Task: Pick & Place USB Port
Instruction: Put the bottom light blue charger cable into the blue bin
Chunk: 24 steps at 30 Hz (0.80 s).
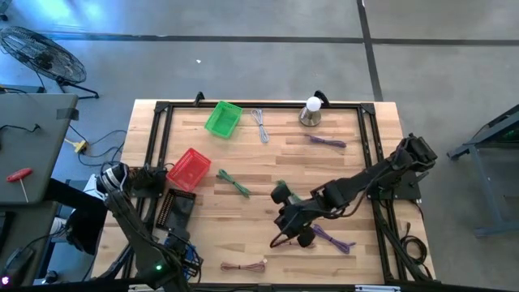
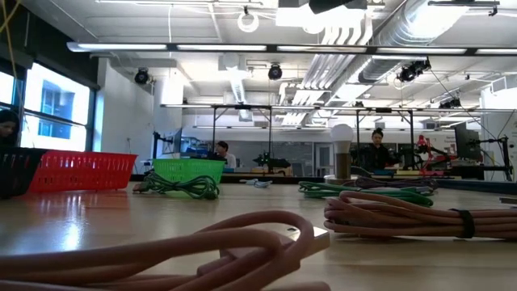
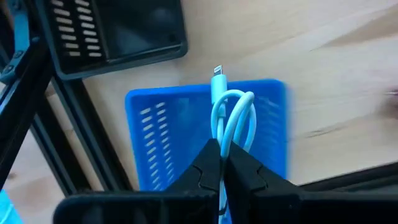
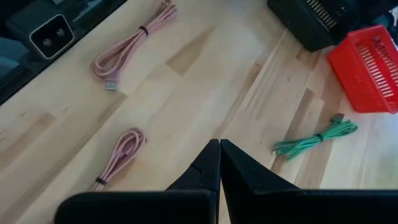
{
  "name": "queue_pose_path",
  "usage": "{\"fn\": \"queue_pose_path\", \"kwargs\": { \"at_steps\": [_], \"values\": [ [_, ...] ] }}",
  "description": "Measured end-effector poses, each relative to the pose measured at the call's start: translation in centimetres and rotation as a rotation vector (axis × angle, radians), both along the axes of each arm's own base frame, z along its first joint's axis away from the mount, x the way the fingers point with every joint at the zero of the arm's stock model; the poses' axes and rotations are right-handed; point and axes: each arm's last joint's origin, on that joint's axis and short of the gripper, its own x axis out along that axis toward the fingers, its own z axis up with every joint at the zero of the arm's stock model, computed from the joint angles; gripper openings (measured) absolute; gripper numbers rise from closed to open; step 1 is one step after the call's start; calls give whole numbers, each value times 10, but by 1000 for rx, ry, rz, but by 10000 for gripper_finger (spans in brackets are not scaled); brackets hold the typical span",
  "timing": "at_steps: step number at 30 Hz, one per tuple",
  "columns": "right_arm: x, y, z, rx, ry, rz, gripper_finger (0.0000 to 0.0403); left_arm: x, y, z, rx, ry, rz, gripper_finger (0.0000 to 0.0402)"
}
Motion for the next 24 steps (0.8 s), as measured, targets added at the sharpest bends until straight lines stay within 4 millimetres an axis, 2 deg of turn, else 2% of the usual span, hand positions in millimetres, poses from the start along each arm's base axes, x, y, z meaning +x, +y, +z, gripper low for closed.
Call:
{"fn": "queue_pose_path", "kwargs": {
  "at_steps": [9, 24],
  "values": [
    [-4, 11, 1, 11, -14, 18, 1, -2, 6, -12, 66, -14, -18, 0],
    [-3, 12, 3, 15, -39, 14, 1, 3, 6, -13, 83, -77, -43, 4]
  ]
}}
